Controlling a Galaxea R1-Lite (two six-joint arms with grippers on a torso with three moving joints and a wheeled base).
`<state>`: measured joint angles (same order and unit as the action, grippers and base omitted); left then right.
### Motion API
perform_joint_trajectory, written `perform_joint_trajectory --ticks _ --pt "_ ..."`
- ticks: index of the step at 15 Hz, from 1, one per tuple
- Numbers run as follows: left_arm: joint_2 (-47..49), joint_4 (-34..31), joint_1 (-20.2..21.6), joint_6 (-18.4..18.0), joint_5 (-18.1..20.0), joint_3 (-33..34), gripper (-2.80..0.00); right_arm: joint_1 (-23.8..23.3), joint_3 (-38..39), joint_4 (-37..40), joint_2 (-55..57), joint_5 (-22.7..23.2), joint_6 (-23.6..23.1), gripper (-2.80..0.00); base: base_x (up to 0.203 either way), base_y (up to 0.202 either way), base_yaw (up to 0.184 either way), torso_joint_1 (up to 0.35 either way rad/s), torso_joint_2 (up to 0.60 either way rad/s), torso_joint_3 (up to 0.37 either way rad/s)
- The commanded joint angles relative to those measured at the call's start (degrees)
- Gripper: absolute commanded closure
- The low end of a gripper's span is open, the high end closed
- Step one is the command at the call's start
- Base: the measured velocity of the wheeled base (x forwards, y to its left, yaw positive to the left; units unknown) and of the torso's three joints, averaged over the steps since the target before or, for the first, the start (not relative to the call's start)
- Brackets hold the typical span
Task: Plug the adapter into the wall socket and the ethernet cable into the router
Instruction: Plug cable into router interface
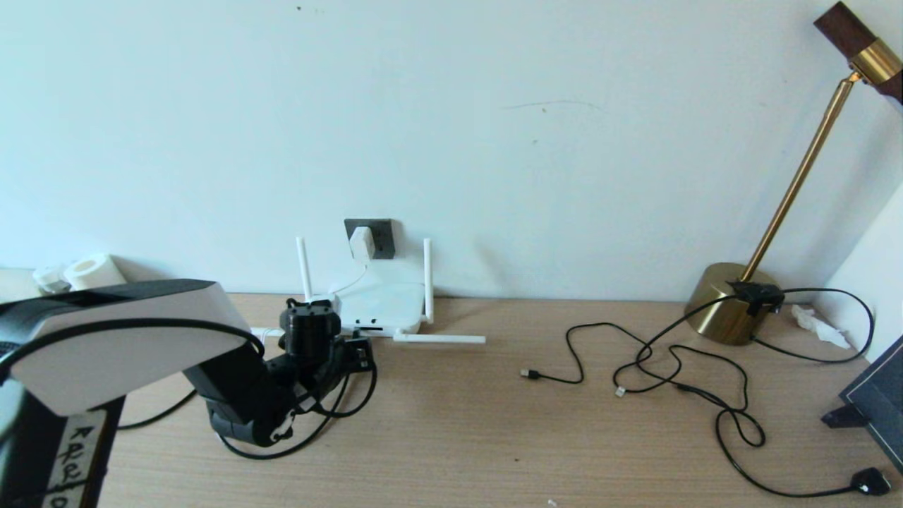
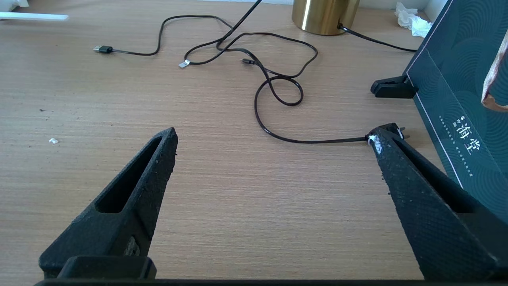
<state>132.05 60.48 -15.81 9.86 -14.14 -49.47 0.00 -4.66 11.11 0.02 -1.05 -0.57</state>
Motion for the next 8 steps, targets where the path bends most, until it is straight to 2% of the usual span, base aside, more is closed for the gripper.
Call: perform_joint_trajectory --ticks 1,8 --pt "-0.03 0.34 -0.09 0.01 -0.10 0.01 0.00 0.00 0.00 0.06 -0.02 -0.01 -0.04 -2.80 0.000 0.000 0.000 0.000 0.00 0.000" --pt "0.22 0.34 -0.27 0.05 -0.10 -0.01 0.00 0.00 0.00 0.08 -0.02 -0.01 -0.04 -2.80 0.000 0.000 0.000 0.000 0.00 0.000"
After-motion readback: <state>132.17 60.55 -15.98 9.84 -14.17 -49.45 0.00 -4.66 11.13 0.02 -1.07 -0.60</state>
